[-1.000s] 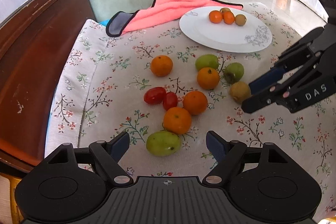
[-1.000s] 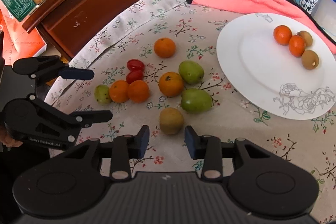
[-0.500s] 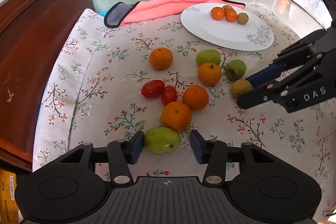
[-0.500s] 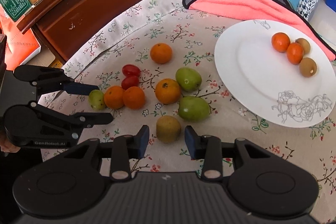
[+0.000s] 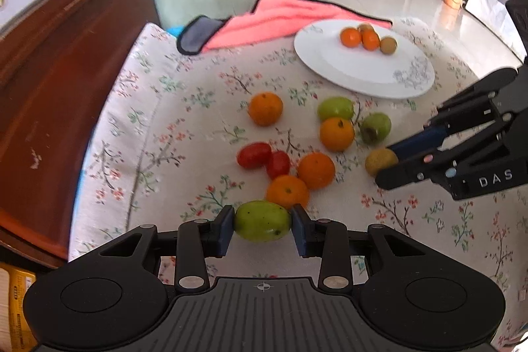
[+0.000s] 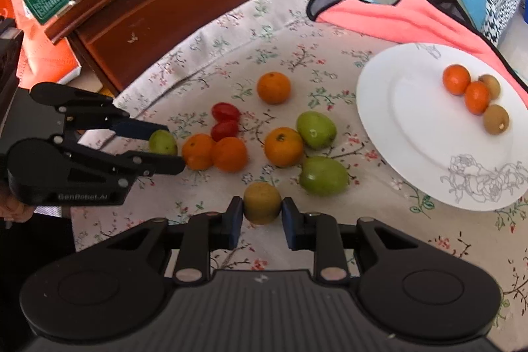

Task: Organize fruits
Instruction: 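Grasp a green mango with the left gripper while the right gripper grasps a brown kiwi, then carry the green mango and the kiwi over the white plate, then open both grippers to set the mango and kiwi onto the plate, then move both grippers back toward the remaining fruits on the cloth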

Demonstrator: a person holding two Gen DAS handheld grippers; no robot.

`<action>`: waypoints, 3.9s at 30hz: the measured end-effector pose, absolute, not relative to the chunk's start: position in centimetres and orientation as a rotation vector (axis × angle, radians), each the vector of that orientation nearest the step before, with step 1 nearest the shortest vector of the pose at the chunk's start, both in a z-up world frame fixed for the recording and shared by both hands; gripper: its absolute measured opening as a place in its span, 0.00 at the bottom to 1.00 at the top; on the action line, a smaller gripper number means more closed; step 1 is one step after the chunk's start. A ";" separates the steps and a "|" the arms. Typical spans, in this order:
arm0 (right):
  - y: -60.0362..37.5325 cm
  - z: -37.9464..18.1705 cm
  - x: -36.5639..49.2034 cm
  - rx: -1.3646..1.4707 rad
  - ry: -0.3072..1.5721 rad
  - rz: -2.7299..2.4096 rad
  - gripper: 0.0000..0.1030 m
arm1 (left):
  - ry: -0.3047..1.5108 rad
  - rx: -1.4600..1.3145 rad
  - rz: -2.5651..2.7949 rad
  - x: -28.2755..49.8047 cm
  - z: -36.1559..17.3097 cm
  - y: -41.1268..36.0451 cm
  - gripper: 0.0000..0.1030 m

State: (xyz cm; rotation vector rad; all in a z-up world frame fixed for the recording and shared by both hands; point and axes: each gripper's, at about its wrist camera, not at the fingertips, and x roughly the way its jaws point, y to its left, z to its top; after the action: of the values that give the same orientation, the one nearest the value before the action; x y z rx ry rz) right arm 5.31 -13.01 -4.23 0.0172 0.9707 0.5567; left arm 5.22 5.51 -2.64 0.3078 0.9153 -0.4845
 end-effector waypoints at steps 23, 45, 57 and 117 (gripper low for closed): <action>-17.4 -0.1 6.4 0.141 0.825 0.466 0.25 | 0.777 0.216 -0.459 6.8 2.0 2.1 0.33; -24.8 -0.8 8.7 0.315 0.877 0.186 0.25 | 0.835 0.149 -0.509 10.4 0.3 -6.0 0.33; -26.2 -2.7 9.8 0.417 0.950 0.084 0.25 | 0.908 0.094 -0.483 12.6 -2.0 -8.8 0.33; -20.4 -2.2 8.3 0.245 0.919 0.392 0.29 | 0.917 0.071 -0.195 12.7 1.2 2.3 0.82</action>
State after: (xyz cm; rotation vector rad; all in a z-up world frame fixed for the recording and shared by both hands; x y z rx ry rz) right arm 8.29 -20.40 -2.21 0.2450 0.9195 0.3920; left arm 12.69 2.31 1.19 0.0707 0.9167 -0.1945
